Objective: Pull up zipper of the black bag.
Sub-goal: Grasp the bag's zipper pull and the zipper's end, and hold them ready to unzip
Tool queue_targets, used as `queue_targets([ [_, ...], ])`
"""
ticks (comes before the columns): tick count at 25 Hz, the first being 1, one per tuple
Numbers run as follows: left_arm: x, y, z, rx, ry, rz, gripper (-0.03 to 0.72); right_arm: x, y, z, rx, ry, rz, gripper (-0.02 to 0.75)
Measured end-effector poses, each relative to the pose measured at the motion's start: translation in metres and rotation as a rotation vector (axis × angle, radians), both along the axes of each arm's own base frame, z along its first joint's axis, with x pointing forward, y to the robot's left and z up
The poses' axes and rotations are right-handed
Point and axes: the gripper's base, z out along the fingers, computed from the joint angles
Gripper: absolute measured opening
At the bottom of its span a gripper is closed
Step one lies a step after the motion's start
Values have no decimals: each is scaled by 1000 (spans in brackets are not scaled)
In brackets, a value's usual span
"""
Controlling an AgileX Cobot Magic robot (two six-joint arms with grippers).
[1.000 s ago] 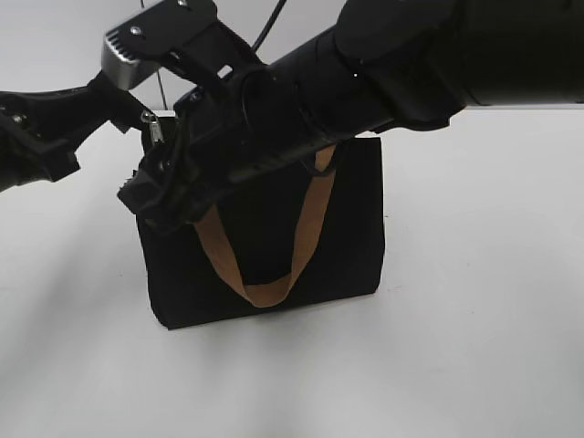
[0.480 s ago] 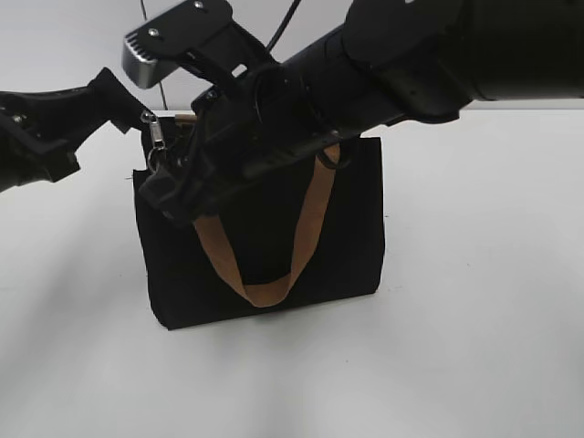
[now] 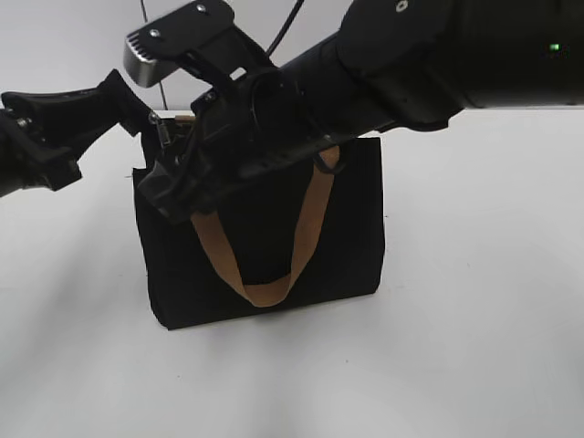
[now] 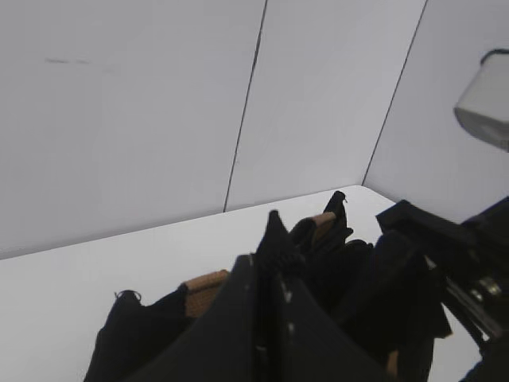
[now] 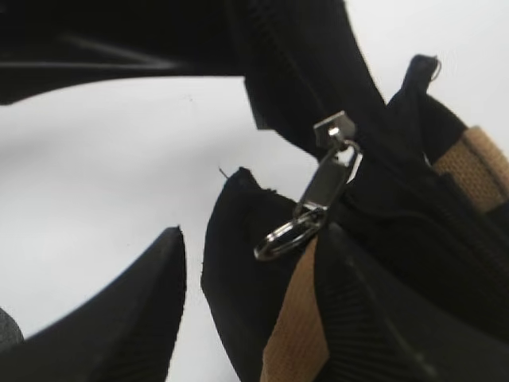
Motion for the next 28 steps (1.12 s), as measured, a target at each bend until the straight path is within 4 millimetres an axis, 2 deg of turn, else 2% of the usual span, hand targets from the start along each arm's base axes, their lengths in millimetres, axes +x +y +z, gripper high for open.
queue_targets([
  [6,0,-1,0,7,-3,-8,-8,4,1,-1,28,8,-48,409],
  [8,-1,-1,0,7,-2,-10,-8,4,1,-1,32,8,-52,377],
  [10,-1,-1,0,7,-3,-10,-8,4,1,-1,33,8,-54,324],
  [15,0,0,-1,13,4,-6,-8,4,1,-1,33,6,-56,102],
  [18,0,1,-4,37,32,9,-8,4,-1,4,40,-2,-58,4],
  [28,2,6,-17,125,134,68,-8,11,-12,9,58,13,-95,-1],
])
